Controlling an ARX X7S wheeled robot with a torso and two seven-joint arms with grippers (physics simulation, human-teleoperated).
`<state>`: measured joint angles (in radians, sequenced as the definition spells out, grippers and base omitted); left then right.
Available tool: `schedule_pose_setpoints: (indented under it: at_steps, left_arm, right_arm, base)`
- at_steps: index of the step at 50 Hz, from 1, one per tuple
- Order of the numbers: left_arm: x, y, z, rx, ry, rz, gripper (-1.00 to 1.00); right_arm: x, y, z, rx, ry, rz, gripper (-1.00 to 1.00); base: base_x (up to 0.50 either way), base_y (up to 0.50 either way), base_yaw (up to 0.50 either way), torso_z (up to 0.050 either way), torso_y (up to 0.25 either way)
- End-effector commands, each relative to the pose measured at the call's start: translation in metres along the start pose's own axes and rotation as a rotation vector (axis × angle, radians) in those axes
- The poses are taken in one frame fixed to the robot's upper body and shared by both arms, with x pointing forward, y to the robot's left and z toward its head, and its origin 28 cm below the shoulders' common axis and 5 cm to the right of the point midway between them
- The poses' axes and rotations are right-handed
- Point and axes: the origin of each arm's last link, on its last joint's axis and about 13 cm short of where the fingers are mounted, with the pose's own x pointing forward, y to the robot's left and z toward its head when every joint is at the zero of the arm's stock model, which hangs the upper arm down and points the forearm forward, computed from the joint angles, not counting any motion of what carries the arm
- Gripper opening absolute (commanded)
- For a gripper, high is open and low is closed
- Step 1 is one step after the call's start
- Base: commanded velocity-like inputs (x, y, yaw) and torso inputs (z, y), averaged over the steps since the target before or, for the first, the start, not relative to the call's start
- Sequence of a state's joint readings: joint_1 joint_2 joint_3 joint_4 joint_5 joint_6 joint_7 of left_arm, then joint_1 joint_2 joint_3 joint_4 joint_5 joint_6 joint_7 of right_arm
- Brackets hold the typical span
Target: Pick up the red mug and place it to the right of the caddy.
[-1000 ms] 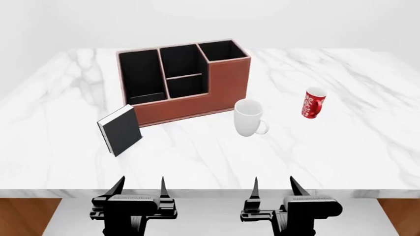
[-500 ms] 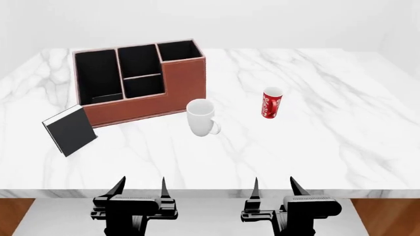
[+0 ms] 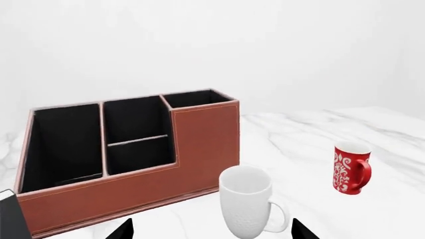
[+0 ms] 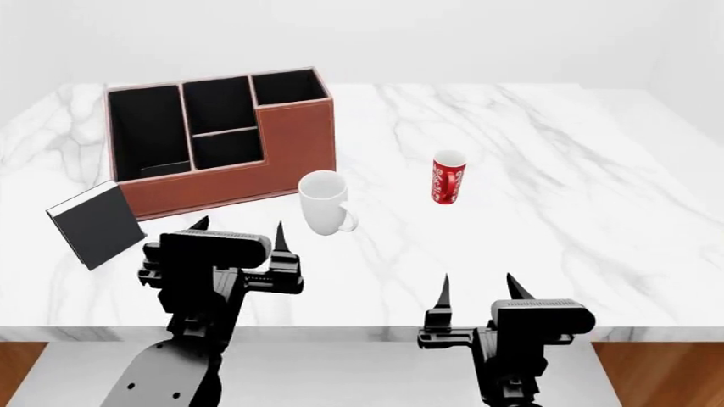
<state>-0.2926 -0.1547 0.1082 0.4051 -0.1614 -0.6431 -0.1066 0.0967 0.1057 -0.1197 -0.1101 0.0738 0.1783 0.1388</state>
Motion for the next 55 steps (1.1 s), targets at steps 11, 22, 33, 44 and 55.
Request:
schedule_pose_setpoints:
  at_steps: [11, 22, 33, 44, 55]
  left_arm:
    - [0.0041, 0.0023, 0.0628, 0.053, -0.049, -0.038, 1.00]
    - [0.0060, 0.0029, 0.0637, 0.073, -0.050, -0.031, 1.00]
    - [0.0068, 0.0041, 0.0681, 0.076, -0.057, -0.029, 1.00]
    - [0.0069, 0.0050, 0.0696, 0.079, -0.059, -0.027, 1.00]
    - [0.0065, 0.0055, 0.0696, 0.077, -0.061, -0.026, 1.00]
  right_arm:
    - [0.0051, 0.0009, 0.0101, 0.019, -0.011, 0.037, 1.00]
    - [0.0065, -0.0009, 0.0128, 0.022, -0.014, 0.021, 1.00]
    - [0.0066, -0.0015, 0.0143, 0.023, -0.017, 0.021, 1.00]
    - [0.0065, -0.0022, 0.0165, 0.023, -0.022, 0.019, 1.00]
    - [0.0063, -0.0019, 0.0157, 0.020, -0.024, 0.026, 1.00]
  base:
    - [0.00, 0.00, 0.00, 0.000, 0.000]
    - [0.48, 0.00, 0.00, 0.000, 0.000]
    - [0.50, 0.00, 0.00, 0.000, 0.000]
    - [0.50, 0.00, 0.00, 0.000, 0.001]
    - [0.50, 0.00, 0.00, 0.000, 0.001]
